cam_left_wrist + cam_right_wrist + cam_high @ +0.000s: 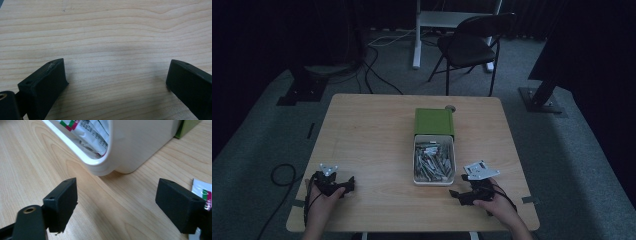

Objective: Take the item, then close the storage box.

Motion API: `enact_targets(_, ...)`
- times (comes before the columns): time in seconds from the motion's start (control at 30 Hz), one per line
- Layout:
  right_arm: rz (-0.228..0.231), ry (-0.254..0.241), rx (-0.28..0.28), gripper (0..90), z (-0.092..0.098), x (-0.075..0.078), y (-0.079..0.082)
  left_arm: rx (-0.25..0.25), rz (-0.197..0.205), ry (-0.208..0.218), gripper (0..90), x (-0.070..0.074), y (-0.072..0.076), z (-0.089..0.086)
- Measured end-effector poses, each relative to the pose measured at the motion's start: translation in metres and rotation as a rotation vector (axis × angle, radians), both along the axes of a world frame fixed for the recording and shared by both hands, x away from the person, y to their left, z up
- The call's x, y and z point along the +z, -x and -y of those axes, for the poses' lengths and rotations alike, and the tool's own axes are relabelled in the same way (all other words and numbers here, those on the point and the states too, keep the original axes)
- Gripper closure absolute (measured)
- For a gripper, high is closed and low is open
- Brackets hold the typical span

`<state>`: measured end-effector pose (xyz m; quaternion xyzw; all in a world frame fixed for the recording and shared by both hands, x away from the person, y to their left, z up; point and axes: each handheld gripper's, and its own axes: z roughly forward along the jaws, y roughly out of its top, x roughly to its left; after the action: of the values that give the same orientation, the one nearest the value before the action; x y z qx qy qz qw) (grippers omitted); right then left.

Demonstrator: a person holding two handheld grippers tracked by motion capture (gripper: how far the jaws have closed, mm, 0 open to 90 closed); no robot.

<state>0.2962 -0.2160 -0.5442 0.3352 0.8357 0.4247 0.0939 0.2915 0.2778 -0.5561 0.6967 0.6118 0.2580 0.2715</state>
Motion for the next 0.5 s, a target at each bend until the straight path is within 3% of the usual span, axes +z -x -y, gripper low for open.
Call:
enact_targets(0.07, -0.005, -0.002, 0.003, 16.9, 0.0, 0.0, 0.0, -0.011, 0.003, -0.008, 3.5, 0.0, 0.001, 0.001)
enact_targets(0.1, -0.008, 0.011, -0.003, 16.9, 0.0, -0.001, 0.0, -0.062, 0.012, -0.025, 3.5, 0.0, 0.002, 0.005)
enact_targets(0.13, -0.009, 0.015, -0.004, 16.9, 0.001, -0.002, 0.0, -0.062, 0.012, -0.025, 3.5, 0.0, 0.002, 0.005)
enact_targets(0.17, -0.007, 0.022, -0.005, 16.9, 0.001, -0.002, -0.001, -0.108, 0.019, -0.039, 3.5, 0.0, 0.004, 0.009)
enact_targets(0.2, -0.007, 0.022, -0.005, 16.9, 0.001, -0.002, -0.001, -0.108, 0.019, -0.039, 3.5, 0.0, 0.004, 0.009)
enact_targets(0.23, -0.016, 0.019, -0.01, 16.9, 0.002, -0.003, -0.001, -0.144, 0.01, -0.039, 3.5, 0.001, 0.005, 0.013)
enact_targets(0.27, -0.016, 0.019, -0.01, 16.9, 0.002, -0.003, -0.001, -0.144, 0.01, -0.039, 3.5, 0.001, 0.005, 0.013)
enact_targets(0.5, -0.014, 0.008, -0.016, 16.8, 0.007, 0.0, 0.0, -0.285, 0.025, -0.003, 3.5, 0.006, 0.009, 0.036)
